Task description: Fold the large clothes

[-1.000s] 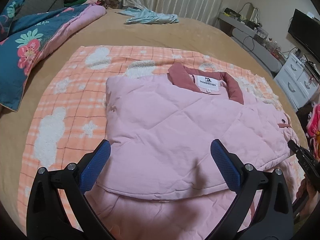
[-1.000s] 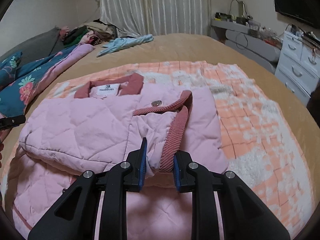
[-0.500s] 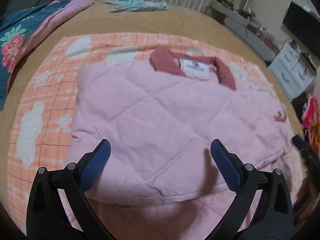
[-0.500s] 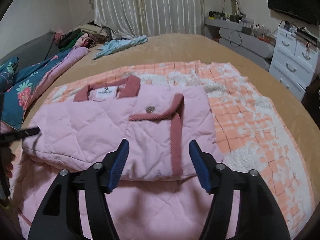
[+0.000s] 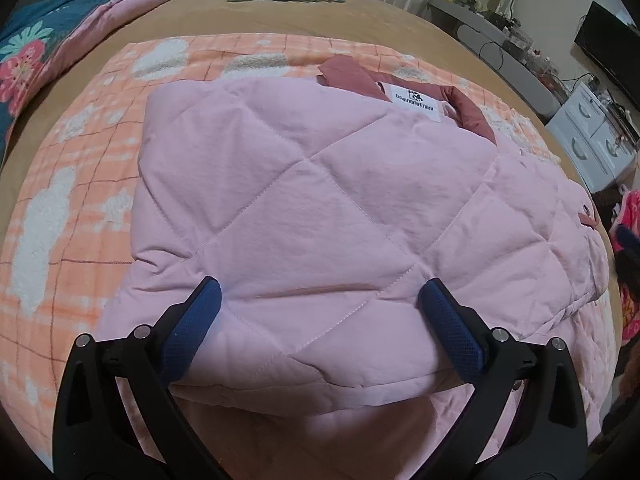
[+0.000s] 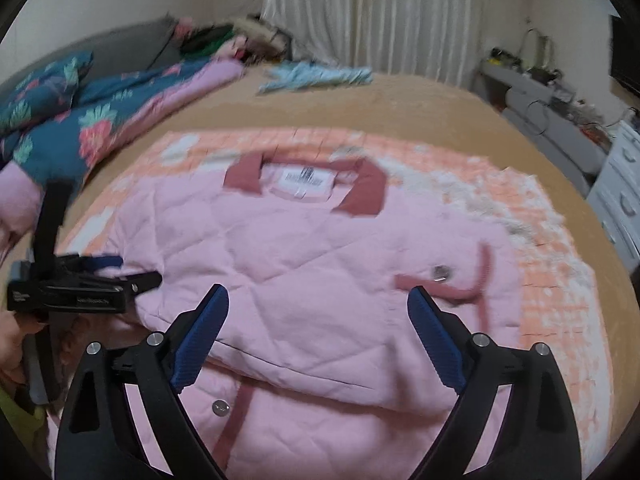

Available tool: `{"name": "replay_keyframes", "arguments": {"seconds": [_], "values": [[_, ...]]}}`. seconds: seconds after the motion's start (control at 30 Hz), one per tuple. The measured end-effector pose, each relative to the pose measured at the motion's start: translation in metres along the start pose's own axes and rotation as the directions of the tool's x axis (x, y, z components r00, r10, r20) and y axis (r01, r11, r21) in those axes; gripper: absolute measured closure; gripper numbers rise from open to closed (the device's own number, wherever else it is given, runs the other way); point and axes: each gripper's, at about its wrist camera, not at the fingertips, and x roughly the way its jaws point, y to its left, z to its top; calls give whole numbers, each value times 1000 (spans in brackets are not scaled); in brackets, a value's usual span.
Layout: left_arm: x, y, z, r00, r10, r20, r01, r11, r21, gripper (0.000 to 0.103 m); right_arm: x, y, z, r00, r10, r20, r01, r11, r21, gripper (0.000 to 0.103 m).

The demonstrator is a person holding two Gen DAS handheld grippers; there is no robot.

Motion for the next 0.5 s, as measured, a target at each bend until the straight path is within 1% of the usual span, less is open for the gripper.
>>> {"name": "replay_keyframes", "arguments": {"seconds": [0.07, 0.13, 0.17, 0.27, 0.37, 0.5], "values": [[0, 1, 0, 1000, 0, 1, 0, 1000, -3, 8, 26, 3, -4, 997, 10, -77, -10, 1000, 4, 13], [0, 0, 0, 1000, -2, 3, 2, 1000, -5, 8, 50, 2, -15, 987, 6, -158, -3, 1000, 20, 10], [0, 0, 0, 1000, 1, 3, -1, 1000, -1, 8, 58, 1, -20, 985, 9, -173, -3, 999, 33, 9], [0, -2, -2, 1000, 15, 8, -15, 1000, 14, 8, 71, 3, -27, 985, -16, -175, 21, 999, 28, 7], [-1, -3, -3, 1000, 20, 11, -20, 1000, 10, 8, 75, 2, -29, 984, -16, -175, 24, 999, 42, 7], [-16, -9, -5, 999, 51, -3, -51, 999, 11, 8, 74, 3, -33, 987, -22, -158, 29, 999, 41, 7]]}}
